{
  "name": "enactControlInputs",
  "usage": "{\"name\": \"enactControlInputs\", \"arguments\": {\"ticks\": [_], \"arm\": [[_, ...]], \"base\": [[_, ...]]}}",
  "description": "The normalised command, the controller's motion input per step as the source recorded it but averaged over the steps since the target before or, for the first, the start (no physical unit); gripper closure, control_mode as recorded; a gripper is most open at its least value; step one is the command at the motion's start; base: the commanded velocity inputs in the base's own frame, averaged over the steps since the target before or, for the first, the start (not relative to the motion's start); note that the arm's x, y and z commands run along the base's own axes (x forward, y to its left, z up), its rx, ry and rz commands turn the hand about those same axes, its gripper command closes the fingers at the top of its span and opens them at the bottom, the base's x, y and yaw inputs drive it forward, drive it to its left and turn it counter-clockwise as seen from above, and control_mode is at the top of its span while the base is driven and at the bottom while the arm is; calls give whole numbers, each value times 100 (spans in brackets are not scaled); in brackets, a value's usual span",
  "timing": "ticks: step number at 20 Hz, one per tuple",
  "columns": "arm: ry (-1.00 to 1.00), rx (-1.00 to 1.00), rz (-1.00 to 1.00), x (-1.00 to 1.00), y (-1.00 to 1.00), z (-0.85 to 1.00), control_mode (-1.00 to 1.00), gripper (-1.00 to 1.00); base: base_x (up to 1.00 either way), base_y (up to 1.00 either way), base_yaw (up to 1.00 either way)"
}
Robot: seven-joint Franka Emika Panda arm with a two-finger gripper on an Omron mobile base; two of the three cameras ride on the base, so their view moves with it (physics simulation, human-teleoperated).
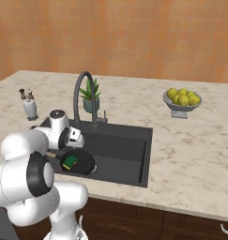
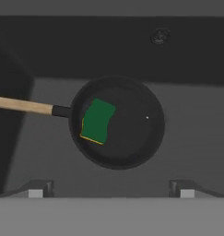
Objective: Pick the pan and sponge and place them into the sink. Then turn on the water.
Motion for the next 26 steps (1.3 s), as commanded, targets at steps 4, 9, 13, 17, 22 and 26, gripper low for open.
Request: {"name": "enactControlInputs", "arguments": {"ticks": [4, 9, 13, 17, 22, 26], "arm": [[0, 0, 2, 0, -51, 9, -100, -100], [0, 0, 4, 0, -41, 0, -100, -100], [-6, 0, 8, 18, -38, 0, -100, -100], [-12, 0, 10, 40, -34, 0, -100, -100], [-12, 0, 12, 28, -30, -2, -100, -100], [-17, 0, 13, 9, -43, -13, -100, -100]], "base": [[0, 0, 0], [0, 0, 0], [0, 0, 0], [0, 0, 0], [0, 0, 0], [0, 0, 0]]}}
